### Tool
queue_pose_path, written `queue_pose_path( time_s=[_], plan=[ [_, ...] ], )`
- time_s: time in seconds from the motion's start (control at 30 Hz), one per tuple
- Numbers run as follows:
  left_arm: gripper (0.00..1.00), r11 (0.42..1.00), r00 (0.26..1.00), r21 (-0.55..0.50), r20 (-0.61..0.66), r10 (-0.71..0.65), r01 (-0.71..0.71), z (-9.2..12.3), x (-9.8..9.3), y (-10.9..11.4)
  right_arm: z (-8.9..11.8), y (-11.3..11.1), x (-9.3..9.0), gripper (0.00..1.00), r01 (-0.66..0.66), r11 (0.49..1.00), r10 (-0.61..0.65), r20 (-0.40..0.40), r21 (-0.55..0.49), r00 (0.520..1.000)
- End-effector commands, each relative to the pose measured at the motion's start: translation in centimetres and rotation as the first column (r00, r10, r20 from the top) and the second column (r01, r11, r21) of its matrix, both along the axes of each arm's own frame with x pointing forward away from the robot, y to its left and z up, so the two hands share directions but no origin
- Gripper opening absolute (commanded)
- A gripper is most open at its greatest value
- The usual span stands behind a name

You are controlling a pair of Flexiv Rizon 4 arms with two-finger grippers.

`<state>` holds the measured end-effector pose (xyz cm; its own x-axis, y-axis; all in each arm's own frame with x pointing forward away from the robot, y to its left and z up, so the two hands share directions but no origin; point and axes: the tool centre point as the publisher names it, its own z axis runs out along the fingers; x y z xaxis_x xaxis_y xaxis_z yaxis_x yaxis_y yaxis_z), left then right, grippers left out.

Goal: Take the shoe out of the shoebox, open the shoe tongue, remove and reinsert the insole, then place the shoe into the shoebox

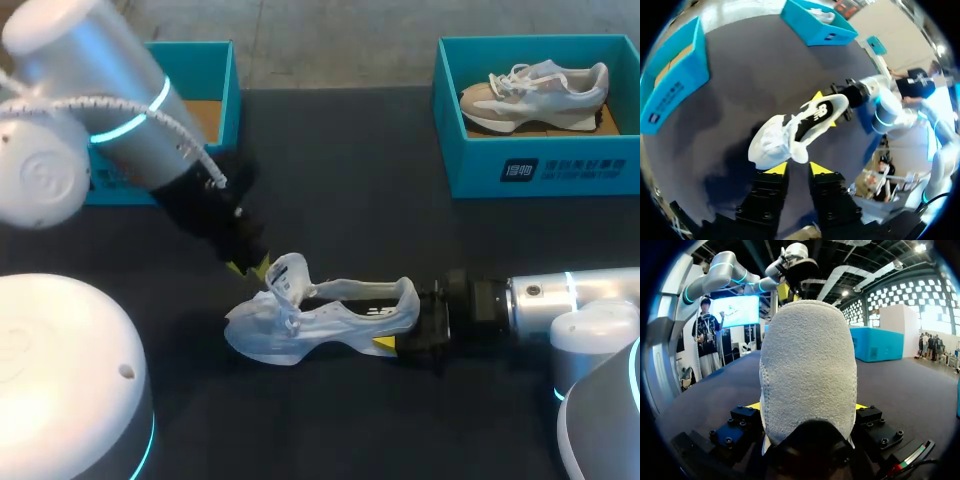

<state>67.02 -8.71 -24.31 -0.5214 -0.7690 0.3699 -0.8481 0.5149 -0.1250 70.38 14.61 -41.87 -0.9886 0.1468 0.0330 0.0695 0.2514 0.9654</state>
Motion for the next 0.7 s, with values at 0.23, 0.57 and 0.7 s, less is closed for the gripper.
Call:
queue_pose_path(
  time_s=[0.23, 0.57, 0.7],
  plan=[
    [0.0, 0.941, 0.943, 0.07, -0.032, -0.33, 0.332, 2.2, 1.0, -2.3, -0.2, -0.2, -0.1, 0.0, 0.0, 1.0, 0.0, -0.001, -0.002, 1.0],
    [0.0, 0.833, 0.836, 0.073, -0.003, -0.549, 0.548, 3.2, 0.5, -3.8, -0.2, -0.2, -0.1, 0.0, 0.0, 1.0, 0.0, -0.001, -0.002, 1.0],
    [0.0, 0.805, 0.807, 0.055, -0.006, -0.591, 0.59, 3.3, 0.6, -4.3, -0.2, -0.2, -0.1, 0.0, 0.0, 1.0, 0.0, -0.001, -0.002, 1.0]
  ],
)
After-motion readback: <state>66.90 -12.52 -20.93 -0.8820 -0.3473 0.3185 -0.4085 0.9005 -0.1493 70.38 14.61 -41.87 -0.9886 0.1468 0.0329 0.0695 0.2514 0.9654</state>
